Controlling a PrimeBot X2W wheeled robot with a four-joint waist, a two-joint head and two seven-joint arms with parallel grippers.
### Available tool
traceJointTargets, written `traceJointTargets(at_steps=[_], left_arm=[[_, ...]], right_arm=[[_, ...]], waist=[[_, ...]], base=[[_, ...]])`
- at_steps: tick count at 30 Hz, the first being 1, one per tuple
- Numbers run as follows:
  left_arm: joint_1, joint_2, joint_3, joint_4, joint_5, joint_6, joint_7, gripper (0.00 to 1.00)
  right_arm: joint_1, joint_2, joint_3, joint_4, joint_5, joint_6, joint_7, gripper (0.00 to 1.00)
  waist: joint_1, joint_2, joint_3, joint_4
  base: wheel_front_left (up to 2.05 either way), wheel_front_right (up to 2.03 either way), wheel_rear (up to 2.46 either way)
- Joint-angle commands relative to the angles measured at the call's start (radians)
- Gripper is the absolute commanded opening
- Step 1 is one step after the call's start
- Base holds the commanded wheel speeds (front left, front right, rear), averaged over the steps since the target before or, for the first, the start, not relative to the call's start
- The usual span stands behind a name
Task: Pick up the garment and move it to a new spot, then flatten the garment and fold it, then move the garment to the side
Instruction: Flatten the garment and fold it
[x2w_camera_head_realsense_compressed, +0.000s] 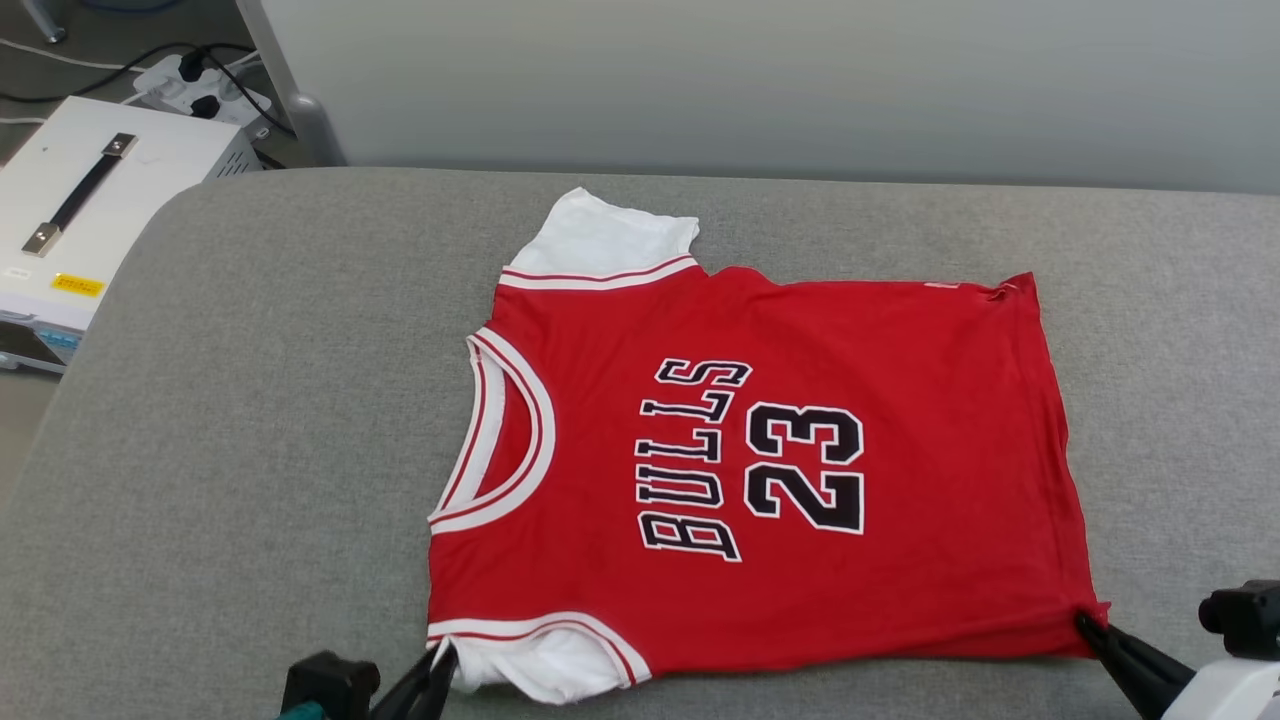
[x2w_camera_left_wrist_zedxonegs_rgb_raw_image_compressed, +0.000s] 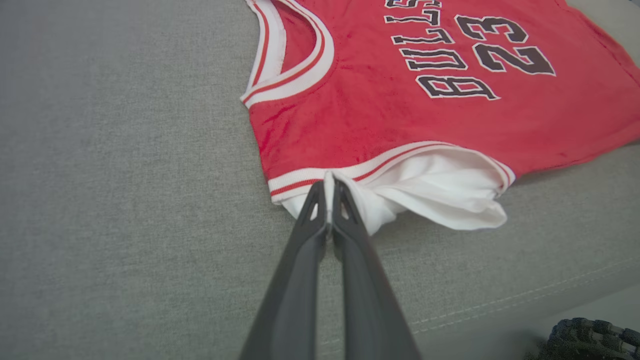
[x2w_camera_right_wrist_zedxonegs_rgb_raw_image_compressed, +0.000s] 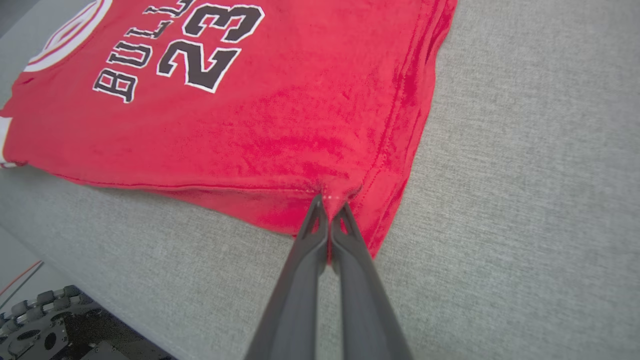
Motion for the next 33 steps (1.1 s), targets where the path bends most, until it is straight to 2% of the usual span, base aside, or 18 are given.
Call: traceJointTargets(at_steps=[1,9,16,26,33], left_arm=[[-0.046,0.009,0.007,0.004,0.027,-0.010,-0.004,0.00],[-0.262,0.002,0.004,0.051,0.096,-0.092,0.023,0.00],[-0.439,-0.021,0.017,0.185,0.122,-0.166,0.024,0.00],[-0.626,-0.087,0.025,0.427,0.142,-0.241,-0.024,0.00],[-0.670,-0.145,0.013,0.614,0.136,-0.289,-0.068,0.00]], right_arm=[[-0.009,0.009,-0.025,-0.017,-0.010,-0.001,0.012,0.00],[-0.066,0.063,-0.129,-0.079,-0.044,-0.001,0.073,0.00],[-0.160,0.095,-0.158,-0.078,-0.062,-0.001,0.099,0.00],[-0.320,0.125,-0.144,0.003,-0.080,-0.001,0.108,0.00],[-0.404,0.136,-0.076,0.100,-0.101,-0.001,0.107,0.00]], waist=[[0.0001,0.0000,0.014,-0.007],[0.0001,0.0000,0.079,-0.023],[0.0001,0.0000,0.158,-0.044],[0.0001,0.0000,0.269,-0.061],[0.0001,0.0000,0.312,-0.071]], base=[[0.00,0.00,0.00],[0.00,0.00,0.00],[0.00,0.00,0.00],[0.00,0.00,0.00],[0.00,0.00,0.00]])
